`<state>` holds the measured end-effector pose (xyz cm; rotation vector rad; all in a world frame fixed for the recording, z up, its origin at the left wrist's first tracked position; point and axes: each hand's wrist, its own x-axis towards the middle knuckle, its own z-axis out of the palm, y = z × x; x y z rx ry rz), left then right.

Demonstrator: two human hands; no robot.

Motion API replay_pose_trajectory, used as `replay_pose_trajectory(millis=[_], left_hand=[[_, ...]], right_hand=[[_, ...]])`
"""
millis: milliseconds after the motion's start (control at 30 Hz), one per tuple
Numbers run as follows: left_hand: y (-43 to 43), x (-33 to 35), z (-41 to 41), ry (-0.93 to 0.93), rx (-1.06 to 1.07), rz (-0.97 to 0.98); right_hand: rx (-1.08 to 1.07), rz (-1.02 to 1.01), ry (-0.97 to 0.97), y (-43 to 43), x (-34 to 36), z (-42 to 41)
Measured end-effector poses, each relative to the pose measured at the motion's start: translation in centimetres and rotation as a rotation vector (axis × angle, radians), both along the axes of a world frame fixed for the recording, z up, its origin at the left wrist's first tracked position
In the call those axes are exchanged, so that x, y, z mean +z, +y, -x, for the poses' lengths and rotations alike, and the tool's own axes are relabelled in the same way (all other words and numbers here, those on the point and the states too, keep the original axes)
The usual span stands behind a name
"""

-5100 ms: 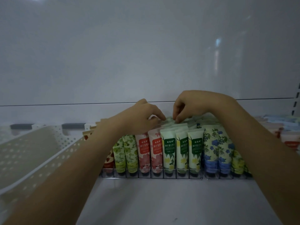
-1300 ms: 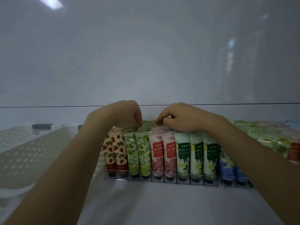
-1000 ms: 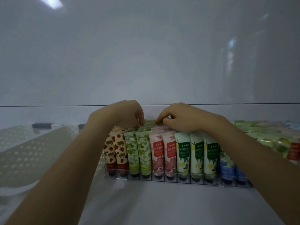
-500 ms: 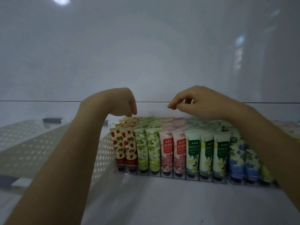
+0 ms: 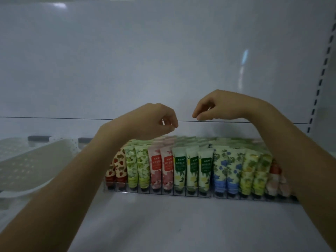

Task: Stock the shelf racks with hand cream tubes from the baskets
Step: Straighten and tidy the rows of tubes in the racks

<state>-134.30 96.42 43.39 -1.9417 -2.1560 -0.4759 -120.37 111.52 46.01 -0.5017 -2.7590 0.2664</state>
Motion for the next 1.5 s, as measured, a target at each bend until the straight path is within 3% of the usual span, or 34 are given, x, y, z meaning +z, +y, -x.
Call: replay_pose_trajectory(millis=[200,333,467,867,1500], left_hand=[[2.8,1.7,-3.6,0.035,0.059,0.125],[6.1,2.2,-6.3,-0.066,0.073,0.200],[7.7,2.2,-7.5,-0.159,0.119,0.216],[9.2,-0.4,-7.3,-0.030,0.259,0.316],[8.8,0.0,-7.7,-0.050,0.189,0.324]], right_hand=[[-0.013,-0.004,-0.159,1.3,-1.2,-3.9],[-0.046,-0.034,-0.222,1.8,-2.3,-4.4],[-0.073,-0.028,-0.183,2.4,-4.0,-4.3],[0.025,-0.033,-0.194,3.2,-4.4,-4.0],[0.118,-0.007,-0.193,3.2,-4.0,-4.5]])
